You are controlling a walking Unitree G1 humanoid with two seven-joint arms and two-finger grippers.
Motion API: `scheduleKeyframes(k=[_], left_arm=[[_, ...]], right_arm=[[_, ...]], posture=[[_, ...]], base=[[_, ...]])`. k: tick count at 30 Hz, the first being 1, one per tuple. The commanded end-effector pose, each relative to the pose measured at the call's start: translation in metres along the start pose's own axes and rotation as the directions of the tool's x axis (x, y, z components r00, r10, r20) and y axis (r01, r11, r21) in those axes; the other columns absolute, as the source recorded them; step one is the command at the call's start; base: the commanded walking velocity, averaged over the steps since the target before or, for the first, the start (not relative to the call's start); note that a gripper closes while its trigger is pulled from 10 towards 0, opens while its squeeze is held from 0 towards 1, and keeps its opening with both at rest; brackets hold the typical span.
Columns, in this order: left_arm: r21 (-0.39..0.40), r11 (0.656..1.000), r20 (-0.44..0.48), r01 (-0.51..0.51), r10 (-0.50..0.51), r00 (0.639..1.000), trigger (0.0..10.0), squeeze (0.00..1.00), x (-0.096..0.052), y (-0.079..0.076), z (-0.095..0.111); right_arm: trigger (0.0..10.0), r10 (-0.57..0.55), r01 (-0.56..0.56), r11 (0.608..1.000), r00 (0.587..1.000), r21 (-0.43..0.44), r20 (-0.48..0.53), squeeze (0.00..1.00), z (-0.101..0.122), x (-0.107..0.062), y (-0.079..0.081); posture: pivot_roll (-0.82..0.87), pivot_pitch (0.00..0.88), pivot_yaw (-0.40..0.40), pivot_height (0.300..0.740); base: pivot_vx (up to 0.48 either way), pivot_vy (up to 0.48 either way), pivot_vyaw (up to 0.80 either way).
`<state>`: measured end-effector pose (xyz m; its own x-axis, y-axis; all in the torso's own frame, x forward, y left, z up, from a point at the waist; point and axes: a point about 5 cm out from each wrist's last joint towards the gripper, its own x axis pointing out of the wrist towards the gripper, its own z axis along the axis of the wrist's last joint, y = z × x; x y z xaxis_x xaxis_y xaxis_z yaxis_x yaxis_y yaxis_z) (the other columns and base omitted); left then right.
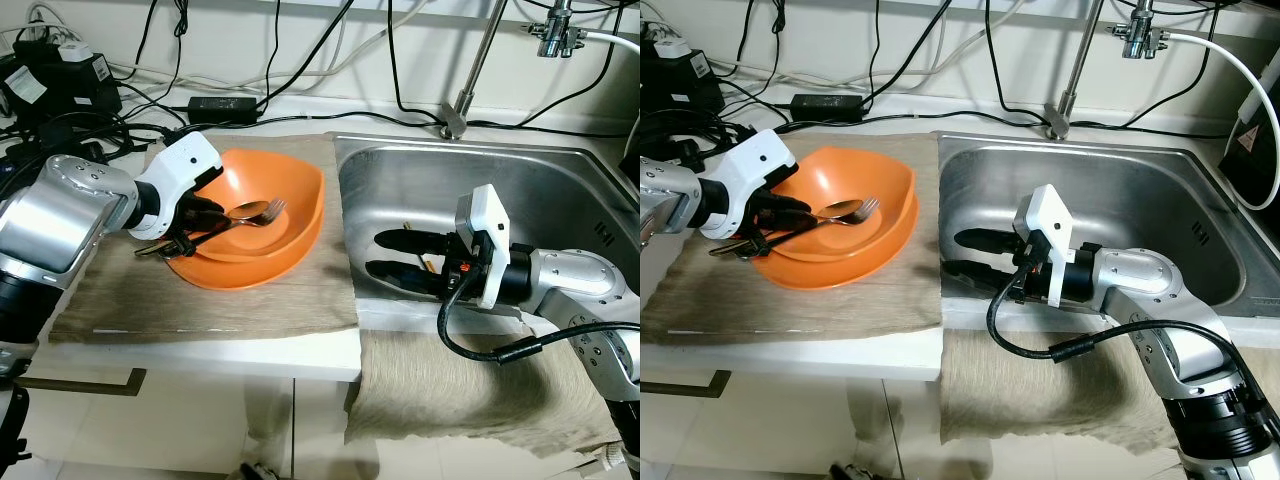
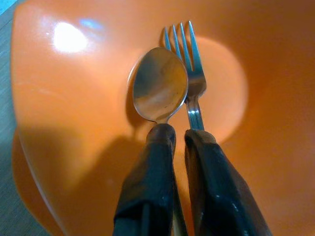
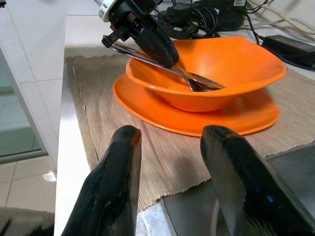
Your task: Kitchen organization
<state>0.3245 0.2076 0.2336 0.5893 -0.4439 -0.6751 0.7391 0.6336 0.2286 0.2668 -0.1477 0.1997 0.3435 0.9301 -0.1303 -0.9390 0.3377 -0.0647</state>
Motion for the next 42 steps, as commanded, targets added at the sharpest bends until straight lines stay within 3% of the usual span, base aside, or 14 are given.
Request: scheduleKeyframes(k=[1, 8, 16, 24, 32, 34, 35, 36, 37, 38, 39, 42], left_arm=[[-0.033, 0.998, -0.098, 0.047, -0.05, 0.994, 0.0, 0.0, 0.014, -0.009, -0.019], [-0.036, 0.998, -0.101, 0.048, -0.052, 0.994, 0.0, 0.0, 0.015, -0.009, -0.019], [-0.095, 0.995, -0.017, -0.009, 0.008, 1.0, 0.0, 0.0, 0.013, 0.0, -0.006], [-0.179, 0.984, 0.188, -0.017, 0.052, 0.981, 0.0, 0.0, -0.009, 0.006, 0.028], [-0.146, 0.987, 0.201, -0.062, 0.091, 0.975, 0.0, 0.0, -0.024, 0.005, 0.031], [-0.106, 0.99, 0.193, -0.092, 0.111, 0.975, 0.0, 0.0, -0.028, 0.005, 0.03], [-0.065, 0.993, 0.191, -0.097, 0.108, 0.976, 2.9, 0.0, -0.032, 0.003, 0.029], [-0.029, 0.995, 0.193, -0.1, 0.103, 0.976, 8.4, 0.0, -0.035, 0.001, 0.028], [-0.006, 0.996, 0.236, -0.088, 0.087, 0.968, 10.0, 0.0, -0.039, -0.001, 0.029], [0.001, 0.998, 0.284, -0.068, 0.065, 0.957, 10.0, 0.16, -0.043, -0.004, 0.03], [-0.021, 0.998, 0.326, -0.053, 0.057, 0.944, 10.0, 0.98, -0.047, -0.005, 0.03], [-0.056, 0.998, 0.368, -0.031, 0.049, 0.928, 10.0, 1.0, -0.051, -0.006, 0.028]], right_arm=[[10.0, 0.022, -0.022, 0.999, 1.0, -0.026, -0.012, 0.0, 0.002, -0.001, 0.002], [10.0, 0.02, -0.02, 0.999, 1.0, -0.025, -0.015, 0.0, 0.001, -0.001, 0.001], [10.0, -0.016, 0.016, 0.999, 1.0, -0.03, 0.006, 0.0, 0.003, -0.001, -0.003], [10.0, -0.039, 0.039, 0.999, 0.999, -0.034, 0.027, 0.0, 0.006, 0.0, -0.006], [10.0, -0.028, 0.029, 0.999, 0.999, -0.034, 0.031, 0.0, 0.007, 0.002, -0.005], [10.0, -0.025, 0.026, 0.999, 0.999, -0.036, 0.031, 0.0, 0.007, 0.003, -0.005], [10.0, -0.023, 0.024, 0.999, 0.999, -0.037, 0.03, 0.0, 0.007, 0.003, -0.005], [10.0, -0.022, 0.023, 0.999, 0.999, -0.038, 0.029, 0.0, 0.007, 0.003, -0.005], [10.0, -0.021, 0.022, 0.999, 0.999, -0.039, 0.029, 0.0, 0.007, 0.003, -0.004], [10.0, -0.021, 0.022, 0.999, 0.999, -0.039, 0.03, 0.0, 0.007, 0.004, -0.003], [10.0, -0.023, 0.024, 0.999, 0.999, -0.035, 0.034, 0.0, 0.007, 0.005, -0.003], [10.0, -0.033, 0.034, 0.999, 0.999, -0.028, 0.044, 0.0, 0.006, 0.007, -0.002]], posture=[[-0.01, 0.0, -0.023, 0.74], [-0.01, 0.0, -0.022, 0.74], [-0.01, 0.0, -0.02, 0.74], [0.0, 0.0, -0.023, 0.74], [0.0, 0.0, -0.026, 0.74], [0.0, 0.0, -0.025, 0.74], [0.0, 0.0, -0.024, 0.74], [0.0, 0.0, -0.024, 0.74], [0.0, 0.0, -0.022, 0.74], [0.0, 0.0, -0.022, 0.74], [0.0, 0.0, -0.023, 0.74], [0.01, 0.0, -0.026, 0.74]], base=[[0.0, 0.0, 0.0], [0.0, 0.0, 0.0], [0.0, 0.0, 0.0], [0.0, 0.0, 0.0], [0.0, 0.0, 0.0], [0.0, 0.0, 0.0], [0.0, 0.0, 0.0], [0.0, 0.0, 0.0], [0.0, 0.0, 0.0], [0.0, 0.0, 0.0], [0.0, 0.0, 0.0], [0.0, 0.0, 0.0]])
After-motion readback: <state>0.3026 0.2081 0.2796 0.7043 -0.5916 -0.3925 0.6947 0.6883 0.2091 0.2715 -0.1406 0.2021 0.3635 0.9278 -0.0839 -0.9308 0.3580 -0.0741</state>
